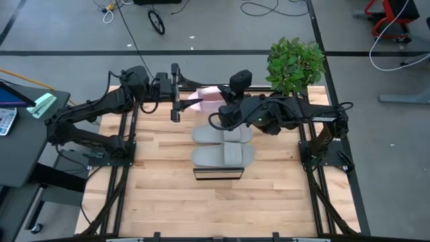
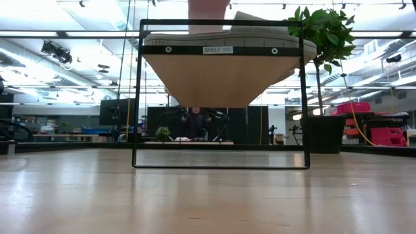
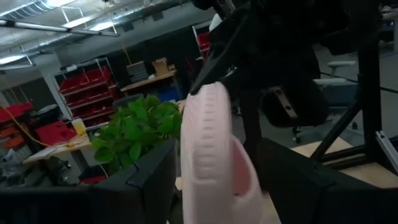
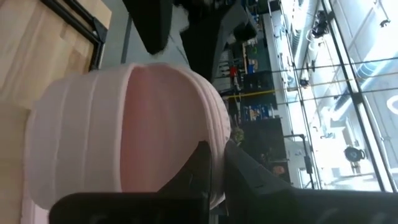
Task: Pick and place slides into the shelf
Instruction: Put the pink slipper on the shelf
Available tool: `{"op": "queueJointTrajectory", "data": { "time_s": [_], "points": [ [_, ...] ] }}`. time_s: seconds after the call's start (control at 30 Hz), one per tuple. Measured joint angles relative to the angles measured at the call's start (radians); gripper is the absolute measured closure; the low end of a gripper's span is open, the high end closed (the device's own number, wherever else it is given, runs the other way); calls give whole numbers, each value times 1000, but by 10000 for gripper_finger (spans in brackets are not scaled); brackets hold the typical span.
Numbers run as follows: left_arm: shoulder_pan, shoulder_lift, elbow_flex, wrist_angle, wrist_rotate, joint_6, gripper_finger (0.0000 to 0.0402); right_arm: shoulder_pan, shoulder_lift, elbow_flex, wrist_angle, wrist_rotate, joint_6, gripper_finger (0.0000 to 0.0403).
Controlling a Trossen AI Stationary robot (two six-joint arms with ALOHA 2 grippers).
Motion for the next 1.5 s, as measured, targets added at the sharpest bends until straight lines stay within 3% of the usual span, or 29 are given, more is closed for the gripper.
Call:
{"op": "queueJointTrajectory", "data": {
  "time_s": [0.53, 1.07, 1.23, 1.5],
  "points": [
    [-4, 53, 0, 118, -1, -27, 188, -5, 0, 0, 24, -47, 12, 382],
    [-5, 55, 1, 109, -1, -34, 255, -6, 0, 0, -5, -57, 6, 382],
    [-3, 90, 121, -105, -8, -23, 247, -6, -1, 0, -11, -54, -7, 382],
    [-1, 235, 514, -560, -39, 35, 233, -11, -3, 0, -3, -50, -6, 383]
  ]
}}
